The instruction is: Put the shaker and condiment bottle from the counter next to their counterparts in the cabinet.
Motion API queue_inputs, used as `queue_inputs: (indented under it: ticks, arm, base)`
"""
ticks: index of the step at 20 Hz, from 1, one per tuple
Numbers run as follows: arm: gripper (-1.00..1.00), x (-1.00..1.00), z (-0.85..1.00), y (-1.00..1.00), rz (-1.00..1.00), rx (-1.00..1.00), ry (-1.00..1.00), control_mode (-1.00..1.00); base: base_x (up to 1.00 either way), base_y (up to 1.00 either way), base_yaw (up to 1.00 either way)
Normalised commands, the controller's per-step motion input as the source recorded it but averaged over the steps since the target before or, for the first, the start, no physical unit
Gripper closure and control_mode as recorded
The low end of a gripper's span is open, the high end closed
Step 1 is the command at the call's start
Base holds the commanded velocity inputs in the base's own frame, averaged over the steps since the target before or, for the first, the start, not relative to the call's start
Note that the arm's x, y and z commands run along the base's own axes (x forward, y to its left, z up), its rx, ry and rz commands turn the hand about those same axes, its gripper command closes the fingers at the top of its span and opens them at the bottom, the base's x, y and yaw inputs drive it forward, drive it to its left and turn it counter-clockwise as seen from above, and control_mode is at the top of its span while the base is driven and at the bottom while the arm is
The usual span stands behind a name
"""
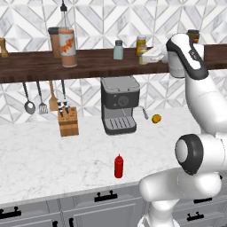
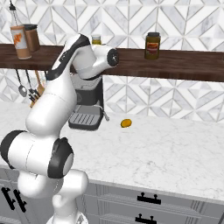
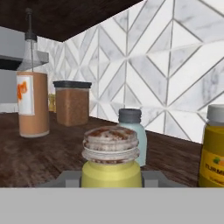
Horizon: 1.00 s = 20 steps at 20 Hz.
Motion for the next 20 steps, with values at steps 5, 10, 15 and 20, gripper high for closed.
queue_inputs:
  ticks: [5, 10, 15, 20]
  arm:
    - [1.0, 0.22, -0.11, 0.0, 0.0, 0.01, 0.0, -1.0]
    - [1.0, 0.26, -0.1, 0.0, 0.0, 0.0, 0.0, -1.0]
    - [1.0, 0.33, -0.07, 0.0, -0.01, 0.04, 0.0, -1.0]
    - [1.0, 0.28, -0.09, 0.0, -0.01, 0.03, 0.0, -1.0]
  base:
    - [0.0, 0.0, 0.0]
    - [0.0, 0.0, 0.0]
    - [0.0, 0.0, 0.0]
    - [0.0, 0.0, 0.0]
